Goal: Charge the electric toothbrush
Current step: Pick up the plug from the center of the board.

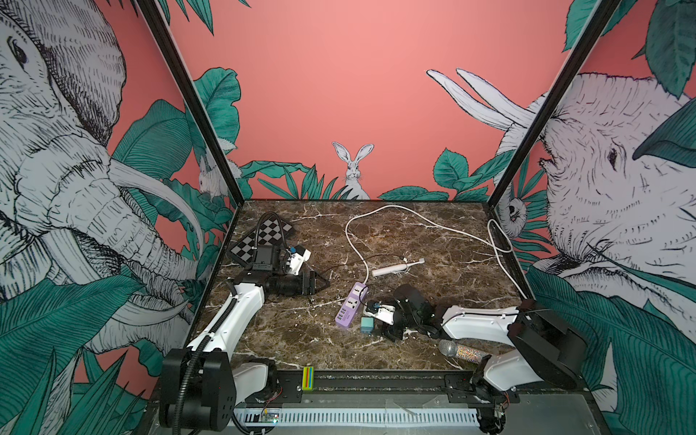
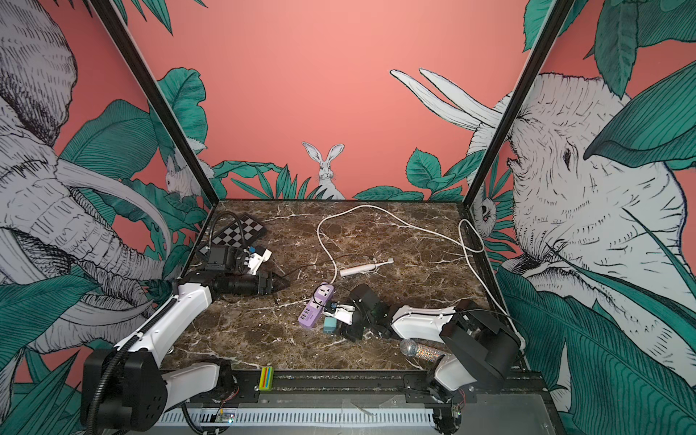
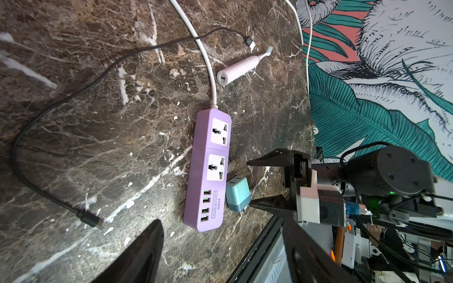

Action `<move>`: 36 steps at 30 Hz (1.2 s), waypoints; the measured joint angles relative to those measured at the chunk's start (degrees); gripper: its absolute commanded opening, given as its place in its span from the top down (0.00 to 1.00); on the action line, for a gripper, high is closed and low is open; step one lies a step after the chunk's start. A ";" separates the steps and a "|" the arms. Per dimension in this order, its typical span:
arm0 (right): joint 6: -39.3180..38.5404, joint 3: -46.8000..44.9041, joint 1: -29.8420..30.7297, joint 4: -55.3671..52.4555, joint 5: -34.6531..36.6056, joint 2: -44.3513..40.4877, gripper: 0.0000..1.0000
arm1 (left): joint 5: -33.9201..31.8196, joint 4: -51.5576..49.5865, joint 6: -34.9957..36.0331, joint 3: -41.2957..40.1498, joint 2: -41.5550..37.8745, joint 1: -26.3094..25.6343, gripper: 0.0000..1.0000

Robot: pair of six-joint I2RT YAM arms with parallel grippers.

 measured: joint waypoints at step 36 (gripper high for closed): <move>-3.41 4.42 0.00 -2.16 -5.60 4.42 0.43 | -2.38 -2.01 2.29 0.31 2.54 -0.92 0.25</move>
